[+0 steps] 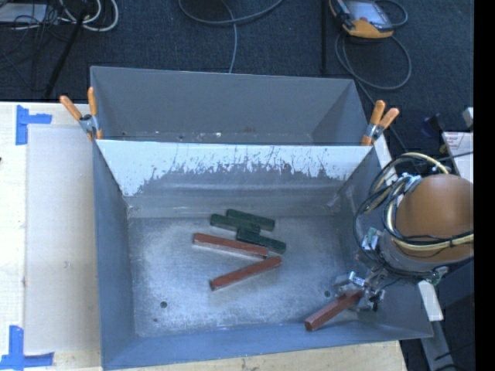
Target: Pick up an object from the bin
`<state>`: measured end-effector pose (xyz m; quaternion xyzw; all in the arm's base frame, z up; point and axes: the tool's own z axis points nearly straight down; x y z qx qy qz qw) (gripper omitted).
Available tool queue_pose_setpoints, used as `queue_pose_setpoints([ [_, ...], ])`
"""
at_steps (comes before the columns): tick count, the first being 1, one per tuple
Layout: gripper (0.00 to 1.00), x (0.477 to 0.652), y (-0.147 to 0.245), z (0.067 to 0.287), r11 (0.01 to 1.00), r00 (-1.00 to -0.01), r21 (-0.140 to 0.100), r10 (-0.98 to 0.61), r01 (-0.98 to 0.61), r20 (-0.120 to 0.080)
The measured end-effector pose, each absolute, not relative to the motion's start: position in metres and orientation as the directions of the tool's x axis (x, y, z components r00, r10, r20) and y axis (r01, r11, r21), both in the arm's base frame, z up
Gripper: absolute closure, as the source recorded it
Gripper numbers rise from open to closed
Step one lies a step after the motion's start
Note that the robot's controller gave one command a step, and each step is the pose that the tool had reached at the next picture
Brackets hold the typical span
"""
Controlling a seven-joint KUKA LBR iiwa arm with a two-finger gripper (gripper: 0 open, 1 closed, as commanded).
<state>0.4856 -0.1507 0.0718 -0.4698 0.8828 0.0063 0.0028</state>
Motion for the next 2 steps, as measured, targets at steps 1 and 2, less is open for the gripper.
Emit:
queue_pose_setpoints([
  [1,1.00,0.4856,-0.1508,0.0718,0.560,-0.560,0.009,-0.828,-0.828,-0.011],
  [2,1.00,0.4857,-0.1508,0.0718,0.561,-0.561,0.009,-0.828,-0.828,-0.011],
])
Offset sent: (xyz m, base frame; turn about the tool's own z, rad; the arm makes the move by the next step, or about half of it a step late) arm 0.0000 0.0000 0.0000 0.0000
